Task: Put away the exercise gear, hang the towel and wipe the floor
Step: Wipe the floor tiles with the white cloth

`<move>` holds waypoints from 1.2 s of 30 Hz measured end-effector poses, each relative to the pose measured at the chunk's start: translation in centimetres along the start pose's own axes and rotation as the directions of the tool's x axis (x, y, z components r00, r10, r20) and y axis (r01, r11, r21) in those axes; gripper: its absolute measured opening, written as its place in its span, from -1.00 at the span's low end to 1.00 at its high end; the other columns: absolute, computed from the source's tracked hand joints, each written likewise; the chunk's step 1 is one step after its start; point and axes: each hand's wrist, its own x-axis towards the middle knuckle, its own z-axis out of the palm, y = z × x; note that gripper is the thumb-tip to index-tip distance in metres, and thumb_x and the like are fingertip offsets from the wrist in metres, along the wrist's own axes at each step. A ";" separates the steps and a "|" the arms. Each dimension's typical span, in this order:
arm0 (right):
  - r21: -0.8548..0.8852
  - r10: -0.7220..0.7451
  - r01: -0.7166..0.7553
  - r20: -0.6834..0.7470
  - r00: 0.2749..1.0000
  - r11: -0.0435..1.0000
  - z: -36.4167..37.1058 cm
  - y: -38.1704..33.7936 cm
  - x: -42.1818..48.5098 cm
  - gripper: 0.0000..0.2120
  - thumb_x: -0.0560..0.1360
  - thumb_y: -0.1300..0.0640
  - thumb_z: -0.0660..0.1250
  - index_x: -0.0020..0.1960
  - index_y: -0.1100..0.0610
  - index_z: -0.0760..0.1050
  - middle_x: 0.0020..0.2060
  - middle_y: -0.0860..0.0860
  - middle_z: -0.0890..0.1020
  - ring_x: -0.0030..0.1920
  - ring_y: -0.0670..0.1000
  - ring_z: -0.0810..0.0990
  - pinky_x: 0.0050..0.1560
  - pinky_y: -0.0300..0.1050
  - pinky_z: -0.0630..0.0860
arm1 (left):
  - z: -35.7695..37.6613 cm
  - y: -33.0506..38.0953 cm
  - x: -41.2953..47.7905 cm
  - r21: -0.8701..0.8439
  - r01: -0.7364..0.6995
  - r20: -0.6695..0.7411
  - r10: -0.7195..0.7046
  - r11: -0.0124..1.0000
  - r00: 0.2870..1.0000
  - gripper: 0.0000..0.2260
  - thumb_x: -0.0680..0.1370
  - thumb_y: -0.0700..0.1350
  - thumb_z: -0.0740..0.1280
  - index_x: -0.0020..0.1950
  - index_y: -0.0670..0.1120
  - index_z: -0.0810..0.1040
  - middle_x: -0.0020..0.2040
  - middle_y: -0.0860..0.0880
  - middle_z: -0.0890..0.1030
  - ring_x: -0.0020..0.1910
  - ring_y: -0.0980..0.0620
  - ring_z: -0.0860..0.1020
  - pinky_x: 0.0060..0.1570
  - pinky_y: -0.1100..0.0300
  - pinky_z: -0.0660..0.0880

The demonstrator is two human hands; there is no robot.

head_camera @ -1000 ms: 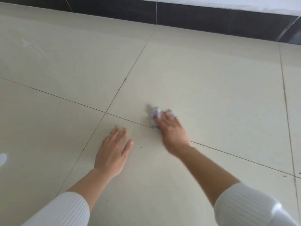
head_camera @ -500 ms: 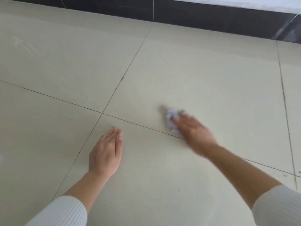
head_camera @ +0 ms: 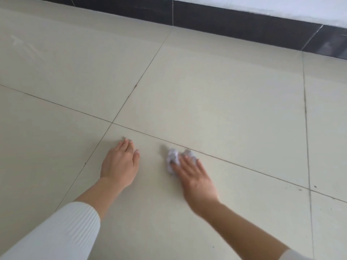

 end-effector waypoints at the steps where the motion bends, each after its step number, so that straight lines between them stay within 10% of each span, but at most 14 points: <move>1: -0.015 -0.102 0.102 0.040 0.994 0.995 0.4 -0.7 -1.8 -0.33 0.36 0.26 0.02 0.47 0.07 0.31 0.41 0.00 0.42 0.44 0.08 0.34 0.42 0.02 0.14 | 0.3 0.5 -0.5 0.023 0.019 0.036 -0.020 1.000 0.999 -0.40 0.62 0.11 -0.13 0.53 -0.24 0.15 0.54 -0.17 0.17 0.53 -0.06 0.14 0.48 0.04 0.13; 6: -0.059 -0.493 0.522 0.255 0.832 0.851 0.1 -0.8 -9.7 -0.50 0.47 0.12 0.07 0.40 -0.09 0.34 0.45 -0.09 0.36 0.48 -0.03 0.27 0.49 -0.04 0.18 | 1.3 3.8 -4.8 0.068 -0.087 0.091 0.081 0.994 0.993 -0.23 0.46 0.22 -0.30 0.57 -0.20 -0.06 0.58 -0.15 -0.07 0.56 -0.07 -0.07 0.49 0.01 0.01; 9: -0.138 -0.493 0.545 0.285 0.822 0.827 -1.5 3.4 -12.1 -0.43 0.45 0.18 0.23 0.44 -0.09 0.31 0.47 -0.08 0.33 0.49 -0.02 0.24 0.49 -0.04 0.17 | 1.3 4.5 -6.4 0.089 -0.179 0.164 0.163 0.980 0.973 -0.30 0.54 0.22 -0.24 0.57 -0.17 -0.14 0.58 -0.17 -0.15 0.56 -0.09 -0.13 0.50 0.03 -0.05; 13: -0.091 0.171 -0.173 -0.029 0.985 0.981 -4.1 10.4 -14.7 -0.35 0.56 0.21 0.27 0.53 -0.13 0.10 0.51 -0.12 0.22 0.50 -0.01 0.21 0.47 -0.12 0.10 | 0.6 4.0 -7.2 0.064 -0.197 0.230 0.178 0.978 0.957 -0.39 0.64 0.14 -0.04 0.57 -0.11 -0.17 0.57 -0.18 -0.17 0.56 -0.11 -0.15 0.51 0.01 -0.07; 16: 0.083 0.690 -0.685 -0.105 0.716 0.724 -6.0 12.3 -16.2 -0.40 0.58 0.24 0.06 0.52 -0.17 0.05 0.50 -0.07 0.20 0.51 0.02 0.12 0.48 -0.04 0.11 | 0.5 3.4 -7.4 0.065 -0.202 0.269 0.177 0.977 0.947 -0.39 0.64 0.14 -0.05 0.57 -0.10 -0.18 0.57 -0.16 -0.19 0.56 -0.09 -0.16 0.51 0.01 -0.06; 19: 0.131 0.816 -0.806 -0.118 0.566 0.578 -5.2 9.7 -15.9 -0.34 0.50 0.33 0.04 0.54 -0.06 0.08 0.51 0.02 0.19 0.50 0.08 0.12 0.49 0.01 0.07 | 0.6 3.3 -7.8 0.061 -0.206 0.285 0.181 0.977 0.941 -0.39 0.64 0.14 -0.05 0.57 -0.12 -0.17 0.57 -0.16 -0.19 0.56 -0.08 -0.18 0.51 0.02 -0.06; 22: 0.118 0.671 -0.661 -0.108 0.733 0.741 -2.8 3.8 -15.7 -0.28 0.47 0.39 0.05 0.56 -0.03 0.03 0.54 0.00 0.13 0.54 0.04 0.04 0.53 -0.08 -0.14 | 0.5 3.1 -7.6 0.055 -0.211 0.295 0.186 0.976 0.937 -0.40 0.64 0.14 -0.04 0.57 -0.12 -0.16 0.57 -0.16 -0.18 0.56 -0.08 -0.16 0.51 0.00 -0.02; 26: 0.046 0.222 -0.224 0.045 0.974 0.973 0.2 -2.9 -16.5 -0.33 0.40 0.27 0.10 0.51 0.08 0.21 0.43 0.04 0.39 0.43 0.13 0.36 0.43 0.02 0.16 | 0.3 2.8 -7.1 0.035 -0.213 0.294 0.193 0.976 0.936 -0.42 0.64 0.13 -0.03 0.57 -0.10 -0.07 0.58 -0.14 -0.11 0.56 -0.06 -0.08 0.50 0.00 0.03; 29: -0.016 -0.194 0.201 0.184 0.964 0.980 1.7 -5.4 -16.3 -0.50 0.47 0.15 0.13 0.41 0.02 0.32 0.37 -0.02 0.47 0.41 0.06 0.39 0.39 0.06 0.28 | 0.2 2.2 -7.2 0.026 -0.217 0.298 0.199 0.976 0.934 -0.44 0.63 0.14 -0.02 0.57 -0.08 -0.01 0.59 -0.12 -0.06 0.56 -0.07 -0.01 0.49 0.01 0.07; 32: -0.076 -0.491 0.540 0.325 0.808 0.838 1.5 -4.6 -14.0 -0.53 0.52 0.13 0.10 0.42 -0.01 0.33 0.44 -0.02 0.38 0.47 0.04 0.28 0.47 0.01 0.21 | -0.1 1.3 -7.7 0.025 -0.223 0.310 0.204 0.975 0.928 -0.46 0.64 0.13 -0.02 0.57 -0.06 0.01 0.58 -0.13 -0.05 0.55 -0.07 0.01 0.48 0.01 0.08; 36: -0.156 -0.332 0.363 0.193 0.923 0.919 -0.4 -0.1 -8.5 -0.41 0.44 0.22 0.06 0.46 -0.01 0.30 0.45 0.00 0.37 0.46 0.05 0.31 0.47 -0.05 0.21 | -0.3 -0.7 -8.1 0.034 -0.203 0.325 0.181 0.979 0.928 -0.47 0.64 0.11 -0.04 0.57 -0.07 0.02 0.58 -0.14 -0.03 0.55 -0.07 0.00 0.49 0.02 0.07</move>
